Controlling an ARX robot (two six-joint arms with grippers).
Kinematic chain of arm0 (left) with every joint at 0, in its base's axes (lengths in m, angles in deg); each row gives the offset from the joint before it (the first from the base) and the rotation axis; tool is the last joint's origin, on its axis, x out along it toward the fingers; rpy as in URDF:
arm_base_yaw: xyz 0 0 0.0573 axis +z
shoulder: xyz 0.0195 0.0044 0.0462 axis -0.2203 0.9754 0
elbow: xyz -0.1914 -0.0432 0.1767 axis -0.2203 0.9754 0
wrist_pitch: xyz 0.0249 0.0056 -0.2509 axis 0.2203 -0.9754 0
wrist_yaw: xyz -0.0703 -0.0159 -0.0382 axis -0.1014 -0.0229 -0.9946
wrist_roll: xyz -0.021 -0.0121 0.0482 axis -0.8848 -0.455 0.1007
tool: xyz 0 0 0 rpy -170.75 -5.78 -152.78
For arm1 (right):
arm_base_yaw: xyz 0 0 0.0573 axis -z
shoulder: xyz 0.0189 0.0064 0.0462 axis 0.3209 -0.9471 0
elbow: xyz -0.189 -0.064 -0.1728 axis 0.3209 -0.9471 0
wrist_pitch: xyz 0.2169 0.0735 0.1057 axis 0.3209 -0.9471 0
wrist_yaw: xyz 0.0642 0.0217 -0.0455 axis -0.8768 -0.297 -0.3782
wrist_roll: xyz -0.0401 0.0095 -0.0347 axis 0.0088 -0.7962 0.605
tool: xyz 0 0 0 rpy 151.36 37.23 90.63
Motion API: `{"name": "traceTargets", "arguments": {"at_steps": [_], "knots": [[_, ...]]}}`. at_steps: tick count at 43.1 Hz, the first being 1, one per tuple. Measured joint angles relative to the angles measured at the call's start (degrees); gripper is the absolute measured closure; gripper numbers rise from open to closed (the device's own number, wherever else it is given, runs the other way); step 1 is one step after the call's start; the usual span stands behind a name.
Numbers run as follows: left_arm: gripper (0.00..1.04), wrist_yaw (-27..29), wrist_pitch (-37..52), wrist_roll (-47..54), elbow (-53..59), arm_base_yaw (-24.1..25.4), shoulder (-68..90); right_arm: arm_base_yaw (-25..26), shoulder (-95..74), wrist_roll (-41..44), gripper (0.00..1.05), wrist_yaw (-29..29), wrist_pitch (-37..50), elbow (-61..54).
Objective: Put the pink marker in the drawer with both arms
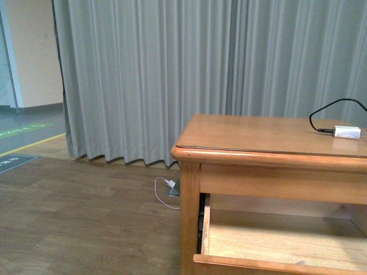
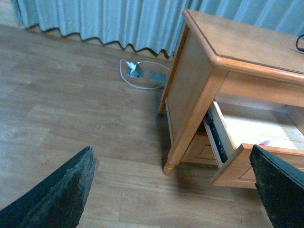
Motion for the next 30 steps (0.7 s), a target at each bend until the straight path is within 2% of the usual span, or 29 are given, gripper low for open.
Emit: {"name": "traceTargets", "arguments": {"at_steps": [8, 11, 14, 27, 30], "knots": [[0.08, 1.11, 1.01, 0.02, 0.66, 0.55, -0.5, 0.0, 0.0, 0.0, 0.08, 0.0, -0.02, 0.0], [0.19, 5.55, 6.14, 3.23, 2.97, 1.62, -2.03, 0.0, 0.0, 0.0, 0.08, 0.0, -0.02, 0.0], [0.3, 7.39, 8.15, 5.68, 4.9, 2.32, -3.45, 0.0, 0.0, 0.0, 0.08, 0.0, 0.0, 0.0], [0.93, 7.17, 9.11, 8.5, 11.78, 2.36, -8.76, -0.02, 0.0, 0.0, 0.08, -0.02, 0.0, 0.0], [1.01, 7.1, 9.11, 8.52, 12.55, 2.36, -9.55, -0.02, 0.0, 0.0, 0.08, 0.02, 0.0, 0.0]]}}
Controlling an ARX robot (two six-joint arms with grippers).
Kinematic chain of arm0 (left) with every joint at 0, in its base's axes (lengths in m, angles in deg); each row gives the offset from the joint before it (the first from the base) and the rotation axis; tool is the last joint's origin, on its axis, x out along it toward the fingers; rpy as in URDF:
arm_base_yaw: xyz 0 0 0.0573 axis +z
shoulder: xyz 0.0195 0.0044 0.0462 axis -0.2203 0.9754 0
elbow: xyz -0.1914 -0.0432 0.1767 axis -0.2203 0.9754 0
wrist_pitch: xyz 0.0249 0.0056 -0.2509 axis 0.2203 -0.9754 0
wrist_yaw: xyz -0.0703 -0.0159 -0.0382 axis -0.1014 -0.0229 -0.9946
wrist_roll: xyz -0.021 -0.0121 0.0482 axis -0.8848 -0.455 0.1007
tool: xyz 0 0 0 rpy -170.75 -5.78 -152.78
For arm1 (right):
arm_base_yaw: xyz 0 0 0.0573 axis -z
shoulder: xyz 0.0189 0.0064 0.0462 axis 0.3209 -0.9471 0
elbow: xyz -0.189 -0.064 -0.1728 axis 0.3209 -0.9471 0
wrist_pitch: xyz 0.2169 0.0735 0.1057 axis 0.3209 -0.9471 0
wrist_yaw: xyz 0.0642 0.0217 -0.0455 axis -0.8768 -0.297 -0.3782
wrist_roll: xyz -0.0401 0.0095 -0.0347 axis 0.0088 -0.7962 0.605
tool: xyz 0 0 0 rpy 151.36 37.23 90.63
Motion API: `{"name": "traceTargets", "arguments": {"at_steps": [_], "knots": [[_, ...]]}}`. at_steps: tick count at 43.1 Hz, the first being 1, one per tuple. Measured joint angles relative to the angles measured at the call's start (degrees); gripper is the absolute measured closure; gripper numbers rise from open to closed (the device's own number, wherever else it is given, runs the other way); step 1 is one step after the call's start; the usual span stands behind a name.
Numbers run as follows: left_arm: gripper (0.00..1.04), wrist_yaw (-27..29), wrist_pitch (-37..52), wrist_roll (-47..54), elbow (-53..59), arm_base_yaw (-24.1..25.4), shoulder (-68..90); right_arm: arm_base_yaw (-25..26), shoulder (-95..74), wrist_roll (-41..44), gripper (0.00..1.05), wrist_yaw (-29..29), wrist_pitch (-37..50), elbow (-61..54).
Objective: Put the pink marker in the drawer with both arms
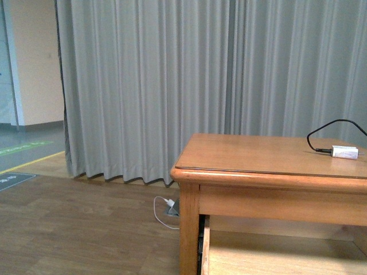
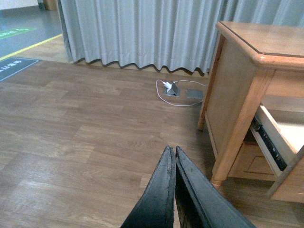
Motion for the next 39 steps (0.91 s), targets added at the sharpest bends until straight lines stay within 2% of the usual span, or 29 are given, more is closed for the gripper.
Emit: {"name": "traceTargets", "arguments": {"at_steps": [3, 7, 39], "knots": [[1.01, 0.04, -0.09, 0.17, 0.98, 0.0, -1.2, 0.0, 0.0, 0.0, 0.08, -0.02, 0.0, 0.0], [1.01, 0.0, -6.32, 0.2, 1.92, 0.0, -7.74, 0.0, 0.0, 0.0, 0.08, 0.0, 0.0, 0.0], [1.01, 0.07, -6.38, 0.35, 4.98, 0.0, -12.76, 0.0, 0.0, 0.0, 0.08, -0.02, 0.02, 0.0]]}}
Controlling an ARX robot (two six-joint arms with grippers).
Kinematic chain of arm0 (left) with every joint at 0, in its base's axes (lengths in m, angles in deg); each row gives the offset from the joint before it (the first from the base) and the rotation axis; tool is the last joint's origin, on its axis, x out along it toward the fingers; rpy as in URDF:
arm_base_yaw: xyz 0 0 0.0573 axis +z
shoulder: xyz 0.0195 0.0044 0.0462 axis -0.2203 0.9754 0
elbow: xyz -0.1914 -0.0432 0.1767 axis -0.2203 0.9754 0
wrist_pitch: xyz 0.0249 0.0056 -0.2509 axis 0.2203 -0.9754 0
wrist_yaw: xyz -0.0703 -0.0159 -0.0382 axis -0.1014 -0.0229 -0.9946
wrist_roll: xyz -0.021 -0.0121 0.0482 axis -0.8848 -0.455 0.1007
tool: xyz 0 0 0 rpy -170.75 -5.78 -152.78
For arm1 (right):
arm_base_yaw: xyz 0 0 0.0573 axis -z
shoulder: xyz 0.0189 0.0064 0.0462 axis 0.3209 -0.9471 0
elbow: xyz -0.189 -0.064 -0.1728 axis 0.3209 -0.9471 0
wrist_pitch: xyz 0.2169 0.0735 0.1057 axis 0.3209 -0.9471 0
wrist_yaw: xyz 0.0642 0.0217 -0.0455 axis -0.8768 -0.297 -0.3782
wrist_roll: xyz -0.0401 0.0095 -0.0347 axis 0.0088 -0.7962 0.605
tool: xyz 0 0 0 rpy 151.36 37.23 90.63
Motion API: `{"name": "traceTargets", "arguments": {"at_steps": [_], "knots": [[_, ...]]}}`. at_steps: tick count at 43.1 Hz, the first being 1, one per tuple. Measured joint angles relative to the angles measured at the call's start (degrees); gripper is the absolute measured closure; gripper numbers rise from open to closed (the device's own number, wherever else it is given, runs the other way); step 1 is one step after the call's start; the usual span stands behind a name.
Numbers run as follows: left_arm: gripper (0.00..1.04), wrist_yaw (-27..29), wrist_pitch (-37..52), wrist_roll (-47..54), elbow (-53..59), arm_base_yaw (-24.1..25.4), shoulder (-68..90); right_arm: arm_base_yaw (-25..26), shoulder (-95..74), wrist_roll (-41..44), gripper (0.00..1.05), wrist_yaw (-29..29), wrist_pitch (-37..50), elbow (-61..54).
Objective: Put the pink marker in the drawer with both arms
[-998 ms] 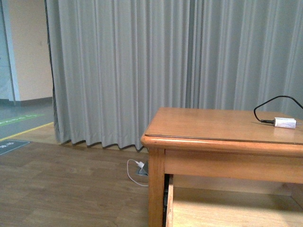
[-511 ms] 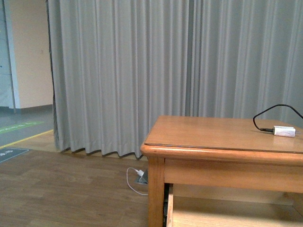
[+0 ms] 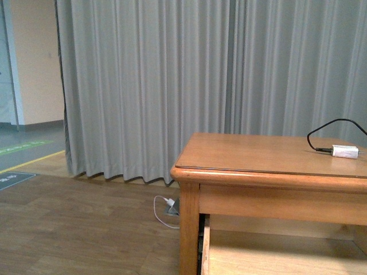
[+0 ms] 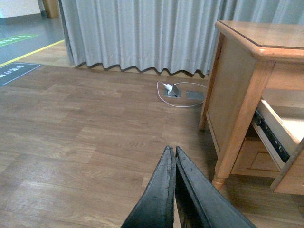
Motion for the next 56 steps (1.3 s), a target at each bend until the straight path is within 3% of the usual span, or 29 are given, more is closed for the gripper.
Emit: {"name": "traceTargets", "arguments": {"at_steps": [2, 5, 12, 21, 38, 56], "knots": [[0.99, -0.02, 0.0, -0.02, 0.0, 0.0, 0.0, -1.25, 0.09, 0.94, 0.08, 4.7, 1.88, -0.55], [0.87, 0.0, 0.0, 0.0, 0.0, 0.0, 0.0, -2.54, -0.96, 2.69, 0.08, 10.21, 1.05, -0.55], [0.49, -0.02, 0.0, 0.0, 0.0, 0.0, 0.0, -0.5, -12.04, 3.65, 0.08, 0.5, -5.31, 0.48], [0.05, -0.02, 0.0, 0.02, 0.0, 0.0, 0.0, 5.01, -27.69, 9.55, 0.08, -1.11, 5.05, 2.75], [0.06, 0.0, 0.0, 0.04, 0.0, 0.0, 0.0, 7.43, -43.01, 10.1, 0.08, -8.74, 19.23, 5.46], [0.06, -0.02, 0.0, 0.04, 0.02, -0.02, 0.0, 8.22, -57.83, 10.1, 0.08, -9.57, 26.69, 13.88]]}}
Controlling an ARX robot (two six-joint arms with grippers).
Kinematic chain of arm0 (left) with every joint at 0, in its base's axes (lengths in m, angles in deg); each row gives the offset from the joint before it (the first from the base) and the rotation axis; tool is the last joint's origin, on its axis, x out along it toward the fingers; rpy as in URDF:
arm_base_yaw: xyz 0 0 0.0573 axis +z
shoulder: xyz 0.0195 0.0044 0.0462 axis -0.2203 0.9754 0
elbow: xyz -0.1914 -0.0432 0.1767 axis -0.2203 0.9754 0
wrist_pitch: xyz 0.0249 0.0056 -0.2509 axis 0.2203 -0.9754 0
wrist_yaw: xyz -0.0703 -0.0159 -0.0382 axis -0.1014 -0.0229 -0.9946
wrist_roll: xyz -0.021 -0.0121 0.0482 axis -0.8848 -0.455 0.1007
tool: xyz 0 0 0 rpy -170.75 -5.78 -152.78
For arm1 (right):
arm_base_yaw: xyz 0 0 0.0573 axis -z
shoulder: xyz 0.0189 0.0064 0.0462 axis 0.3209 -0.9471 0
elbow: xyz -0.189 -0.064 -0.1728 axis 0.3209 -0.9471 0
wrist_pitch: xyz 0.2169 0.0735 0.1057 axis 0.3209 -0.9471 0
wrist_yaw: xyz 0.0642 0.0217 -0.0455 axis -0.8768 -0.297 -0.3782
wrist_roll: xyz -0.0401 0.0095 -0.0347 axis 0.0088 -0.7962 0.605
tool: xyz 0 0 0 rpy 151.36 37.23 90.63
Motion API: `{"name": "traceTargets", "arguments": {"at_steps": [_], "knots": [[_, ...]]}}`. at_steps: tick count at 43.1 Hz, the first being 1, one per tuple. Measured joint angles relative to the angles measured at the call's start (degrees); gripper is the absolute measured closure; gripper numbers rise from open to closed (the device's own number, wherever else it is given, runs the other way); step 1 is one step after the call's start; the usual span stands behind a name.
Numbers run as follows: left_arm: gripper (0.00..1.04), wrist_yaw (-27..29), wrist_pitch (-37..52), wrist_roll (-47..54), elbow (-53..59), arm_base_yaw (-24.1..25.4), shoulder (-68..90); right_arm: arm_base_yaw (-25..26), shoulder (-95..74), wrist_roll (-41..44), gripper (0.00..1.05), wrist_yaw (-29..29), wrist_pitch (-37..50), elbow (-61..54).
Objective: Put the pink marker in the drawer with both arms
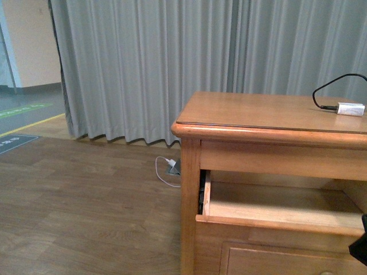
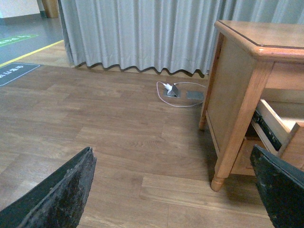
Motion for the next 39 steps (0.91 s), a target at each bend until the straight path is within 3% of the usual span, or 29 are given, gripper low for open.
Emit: {"name": "traceTargets", "arguments": {"at_steps": [20, 21, 28, 39], "knots": [[0.06, 0.02, 0.0, 0.0, -0.02, 0.02, 0.0, -0.37, -17.38, 0.46, 0.08, 3.96, 14.32, 14.1], [0.06, 0.02, 0.0, 0.0, -0.02, 0.02, 0.0, 0.0, -22.38, 2.14, 0.08, 4.63, 18.29, 18.64], [0.06, 0.02, 0.0, 0.0, -0.02, 0.02, -0.04, 0.0, -27.5, 1.11, 0.08, 4.87, 29.99, 18.18], [0.06, 0.02, 0.0, 0.0, -0.02, 0.02, -0.11, 0.0, -29.09, 1.14, 0.08, 4.35, 32.96, 17.99]]}}
